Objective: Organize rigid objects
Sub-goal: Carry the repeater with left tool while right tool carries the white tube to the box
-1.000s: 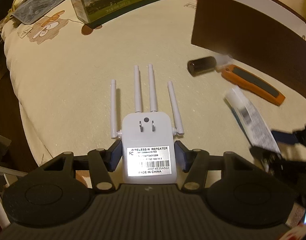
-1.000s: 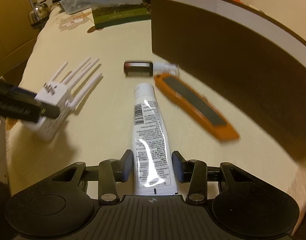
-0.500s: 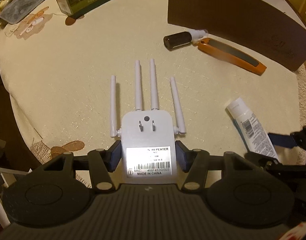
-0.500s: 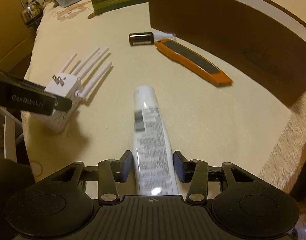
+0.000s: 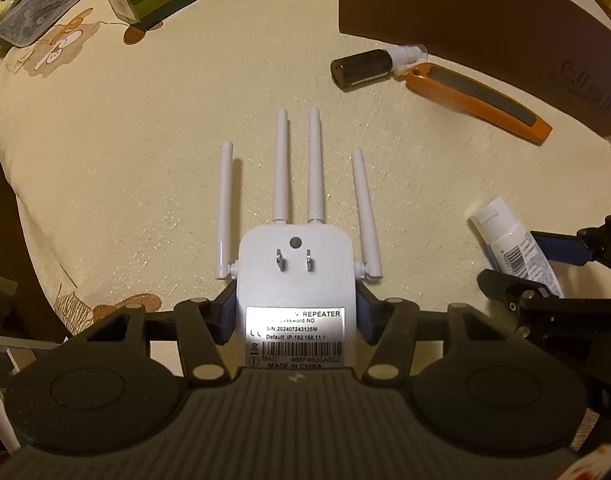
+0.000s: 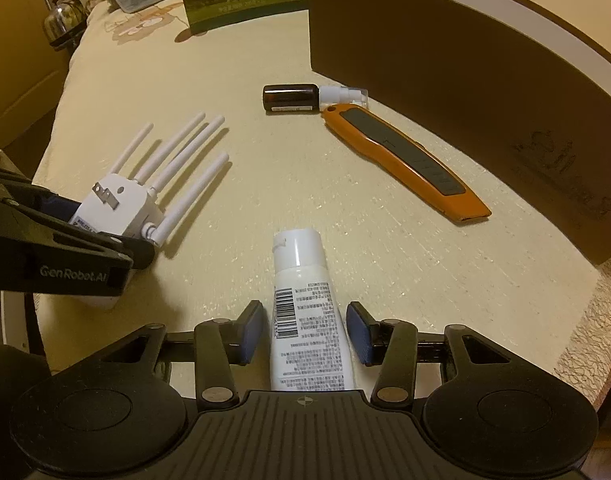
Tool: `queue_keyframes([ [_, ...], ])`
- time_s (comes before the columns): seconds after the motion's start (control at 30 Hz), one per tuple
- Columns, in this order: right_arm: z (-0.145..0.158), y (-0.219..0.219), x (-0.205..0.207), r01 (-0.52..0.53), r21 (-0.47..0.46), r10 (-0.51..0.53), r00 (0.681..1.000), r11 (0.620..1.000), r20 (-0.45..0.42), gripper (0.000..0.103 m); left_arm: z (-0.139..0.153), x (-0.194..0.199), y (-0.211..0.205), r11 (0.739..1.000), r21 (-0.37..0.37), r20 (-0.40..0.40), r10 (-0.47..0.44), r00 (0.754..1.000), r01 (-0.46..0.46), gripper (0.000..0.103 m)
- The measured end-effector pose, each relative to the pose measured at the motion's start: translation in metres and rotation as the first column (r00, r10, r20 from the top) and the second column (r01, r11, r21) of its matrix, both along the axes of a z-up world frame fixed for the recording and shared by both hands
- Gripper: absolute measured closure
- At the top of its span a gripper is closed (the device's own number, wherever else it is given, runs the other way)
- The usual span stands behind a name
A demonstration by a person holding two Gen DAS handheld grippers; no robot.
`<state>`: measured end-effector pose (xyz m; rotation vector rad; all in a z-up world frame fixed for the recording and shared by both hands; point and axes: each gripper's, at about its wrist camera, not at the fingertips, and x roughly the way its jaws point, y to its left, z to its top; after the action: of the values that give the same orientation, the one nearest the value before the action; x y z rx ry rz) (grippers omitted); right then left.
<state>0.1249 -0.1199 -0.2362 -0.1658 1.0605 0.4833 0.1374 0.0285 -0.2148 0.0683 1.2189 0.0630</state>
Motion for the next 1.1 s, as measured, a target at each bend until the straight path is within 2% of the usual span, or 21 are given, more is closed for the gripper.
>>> queue_keyframes([
  [0.1, 0.001, 0.0, -0.001, -0.009, 0.005, 0.009, 1.0, 1.0, 0.007, 0.068, 0.0, 0.0, 0.0, 1.0, 0.002, 0.004, -0.003, 1.0, 0.003, 0.049],
  [0.33, 0.004, -0.008, -0.006, 0.014, 0.038, -0.014, 1.0, 0.999, -0.001, 0.07, 0.004, -0.005, -0.003, 1.0, 0.023, 0.022, -0.016, 1.0, 0.016, 0.051],
  [0.57, 0.016, -0.031, -0.01, 0.106, 0.117, -0.101, 0.994, 0.988, -0.049, 0.07, 0.017, -0.013, -0.001, 1.0, 0.021, 0.035, -0.017, 0.999, 0.016, 0.051],
  [0.77, 0.036, -0.054, -0.009, 0.178, 0.171, -0.172, 0.984, 0.969, -0.049, 0.07, 0.046, -0.013, -0.001, 1.0, 0.015, 0.1, -0.014, 0.995, 0.013, 0.051],
  [1.1, 0.083, -0.092, 0.01, 0.252, 0.229, -0.264, 0.964, 0.94, 0.024, 0.07, 0.102, 0.005, -0.015, 0.998, -0.009, 0.237, -0.056, 0.97, 0.06, 0.051],
])
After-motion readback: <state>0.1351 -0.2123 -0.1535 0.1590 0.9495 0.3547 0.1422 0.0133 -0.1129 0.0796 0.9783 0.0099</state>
